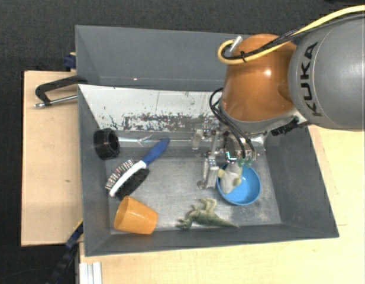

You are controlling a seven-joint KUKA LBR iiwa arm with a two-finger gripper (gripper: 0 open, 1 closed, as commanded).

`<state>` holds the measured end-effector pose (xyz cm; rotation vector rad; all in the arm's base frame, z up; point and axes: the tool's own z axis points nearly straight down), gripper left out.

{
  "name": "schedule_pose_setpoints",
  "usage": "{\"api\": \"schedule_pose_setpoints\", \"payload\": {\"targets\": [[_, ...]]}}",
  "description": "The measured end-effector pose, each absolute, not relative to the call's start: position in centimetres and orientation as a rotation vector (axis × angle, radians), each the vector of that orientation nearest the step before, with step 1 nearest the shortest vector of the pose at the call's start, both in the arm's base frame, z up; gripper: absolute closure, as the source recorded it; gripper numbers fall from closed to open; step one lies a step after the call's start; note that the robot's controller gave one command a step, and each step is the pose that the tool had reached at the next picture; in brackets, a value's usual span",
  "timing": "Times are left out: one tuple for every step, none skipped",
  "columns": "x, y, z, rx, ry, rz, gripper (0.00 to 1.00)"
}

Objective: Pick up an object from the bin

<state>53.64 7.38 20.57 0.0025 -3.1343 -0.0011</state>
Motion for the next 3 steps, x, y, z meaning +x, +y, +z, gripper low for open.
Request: {"api": "schedule_pose_setpoints", "payload": {"targets": [[58.3,11.5,10.9,0.007,-3.138,-0.004,0.00],[57.6,19.1,7.0,0.330,-3.123,-0.005,0.00],[57.7,18.8,7.0,0.324,-3.125,-0.001,1.00]]}}
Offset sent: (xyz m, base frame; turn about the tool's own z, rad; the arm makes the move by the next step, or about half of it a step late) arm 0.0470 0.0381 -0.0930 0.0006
